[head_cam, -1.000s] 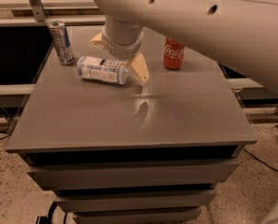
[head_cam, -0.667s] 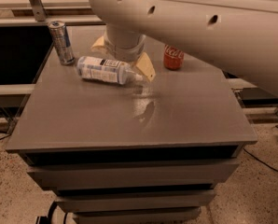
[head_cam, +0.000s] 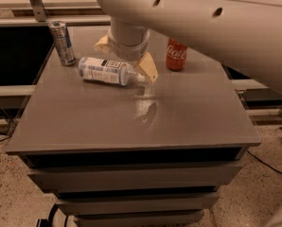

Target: Place blue plastic bottle upright

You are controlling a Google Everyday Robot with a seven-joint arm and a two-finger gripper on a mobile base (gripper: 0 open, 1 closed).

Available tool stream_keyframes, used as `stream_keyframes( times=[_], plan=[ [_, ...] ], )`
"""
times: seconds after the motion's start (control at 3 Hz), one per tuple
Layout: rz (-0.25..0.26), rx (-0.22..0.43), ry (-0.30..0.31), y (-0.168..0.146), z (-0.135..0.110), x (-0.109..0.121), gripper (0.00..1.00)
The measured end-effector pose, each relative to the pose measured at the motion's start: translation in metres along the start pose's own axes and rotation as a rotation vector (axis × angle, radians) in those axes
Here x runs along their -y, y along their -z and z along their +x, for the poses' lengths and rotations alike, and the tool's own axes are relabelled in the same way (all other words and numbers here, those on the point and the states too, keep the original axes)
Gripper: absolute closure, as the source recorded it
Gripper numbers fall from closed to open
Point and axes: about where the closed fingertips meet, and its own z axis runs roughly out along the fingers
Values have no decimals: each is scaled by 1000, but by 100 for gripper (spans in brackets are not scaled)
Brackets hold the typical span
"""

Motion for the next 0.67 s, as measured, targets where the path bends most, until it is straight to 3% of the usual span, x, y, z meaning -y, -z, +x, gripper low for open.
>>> stream_keyframes(
  times=[0.33, 0.67],
  plan=[
    [40, -81, -137, -4, -5, 11, 0],
    [112, -113, -216, -6, -11, 30, 0]
  ],
)
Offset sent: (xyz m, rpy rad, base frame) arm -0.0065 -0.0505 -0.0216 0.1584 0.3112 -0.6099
